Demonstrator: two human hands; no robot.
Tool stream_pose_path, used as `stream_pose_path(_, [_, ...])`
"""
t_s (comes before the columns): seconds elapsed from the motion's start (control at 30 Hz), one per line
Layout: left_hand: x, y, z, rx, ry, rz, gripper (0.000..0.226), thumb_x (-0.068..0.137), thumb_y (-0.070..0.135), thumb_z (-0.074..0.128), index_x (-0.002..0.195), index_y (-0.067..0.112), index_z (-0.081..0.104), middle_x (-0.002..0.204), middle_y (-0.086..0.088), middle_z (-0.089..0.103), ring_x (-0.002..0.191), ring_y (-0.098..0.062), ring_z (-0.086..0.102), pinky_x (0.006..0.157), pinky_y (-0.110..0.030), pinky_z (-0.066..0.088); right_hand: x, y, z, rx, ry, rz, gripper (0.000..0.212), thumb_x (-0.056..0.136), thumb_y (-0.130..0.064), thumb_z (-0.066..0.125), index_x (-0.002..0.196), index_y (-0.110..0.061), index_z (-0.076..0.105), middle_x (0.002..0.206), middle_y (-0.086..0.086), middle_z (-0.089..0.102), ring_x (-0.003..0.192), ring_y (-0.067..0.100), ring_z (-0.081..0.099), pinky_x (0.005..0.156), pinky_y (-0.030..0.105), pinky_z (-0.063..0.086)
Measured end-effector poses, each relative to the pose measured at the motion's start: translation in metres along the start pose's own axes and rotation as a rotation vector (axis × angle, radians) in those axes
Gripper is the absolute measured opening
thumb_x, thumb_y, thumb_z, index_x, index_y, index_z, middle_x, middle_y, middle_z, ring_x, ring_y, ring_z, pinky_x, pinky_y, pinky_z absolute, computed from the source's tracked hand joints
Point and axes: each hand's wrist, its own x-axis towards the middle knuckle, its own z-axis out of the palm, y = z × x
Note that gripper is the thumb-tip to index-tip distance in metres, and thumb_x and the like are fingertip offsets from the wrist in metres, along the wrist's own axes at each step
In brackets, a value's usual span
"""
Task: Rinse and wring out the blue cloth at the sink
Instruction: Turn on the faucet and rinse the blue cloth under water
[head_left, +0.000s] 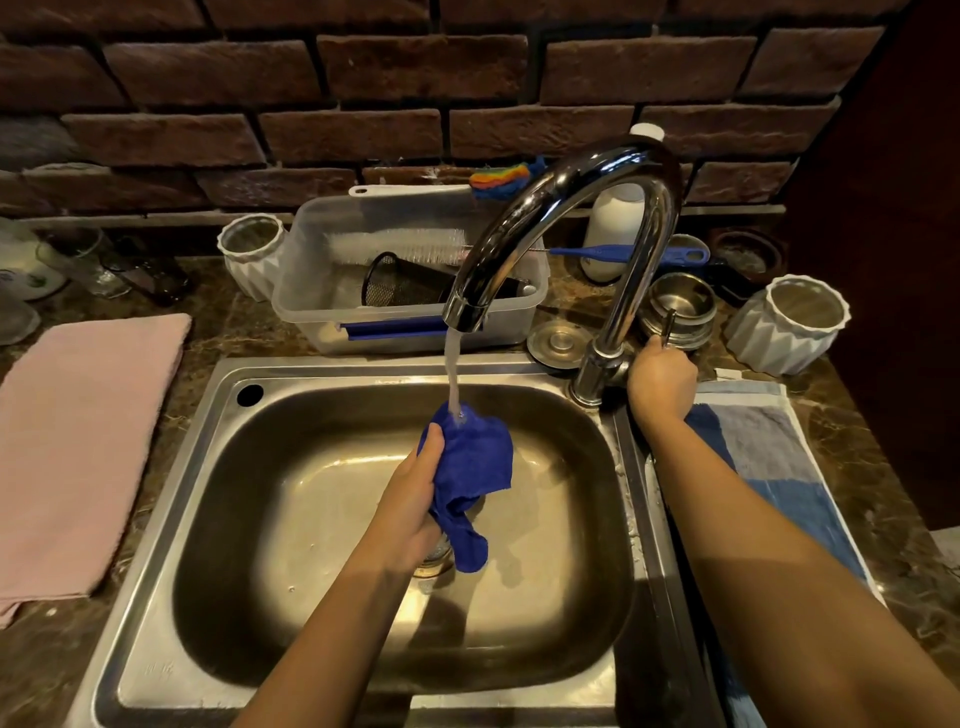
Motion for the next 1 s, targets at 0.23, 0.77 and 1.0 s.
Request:
stream_pose_path(0.23, [-0.001,-0.001,-0.003,0.000,0.021,-0.013,0.025,0.095,0.036,0.045,0.103,0.019,0.061,0.086,-0.003,0.070,0.079,-0.018,0.065,0.068,-0.029,0.052,0.001,0.001,0.001,-0.010,0.011,0.002,0.050,0.099,-0.034,0.031,0.113,0.005,0.059,0.119,0.025,0.060,0.111,0.039,0.055,0.090,0.043,0.043])
stream_pose_path(0.77, [-0.007,-0.001,-0.005,-0.016,0.019,-0.027,0.019,0.095,0.028,0.049,0.106,0.017,0.060,0.083,-0.004,0.075,0.073,-0.018,0.071,0.060,-0.029,0.057,-0.015,0.007,-0.001,-0.010,0.055,-0.065,0.051,0.098,-0.040,0.029,0.119,0.001,0.050,0.123,0.023,0.054,0.109,0.038,0.054,0.081,0.041,0.042])
stream_pose_path(1.0, [-0.006,-0.001,-0.009,-0.024,-0.025,-0.011,0.026,0.094,0.022,0.049,0.115,0.015,0.061,0.102,-0.009,0.071,0.095,-0.024,0.068,0.083,-0.039,0.054,-0.118,0.026,0.008,0.252,-0.327,-0.428,0.017,0.098,-0.030,0.038,0.091,-0.025,0.053,0.084,-0.004,0.059,0.078,0.012,0.059,0.063,0.018,0.043])
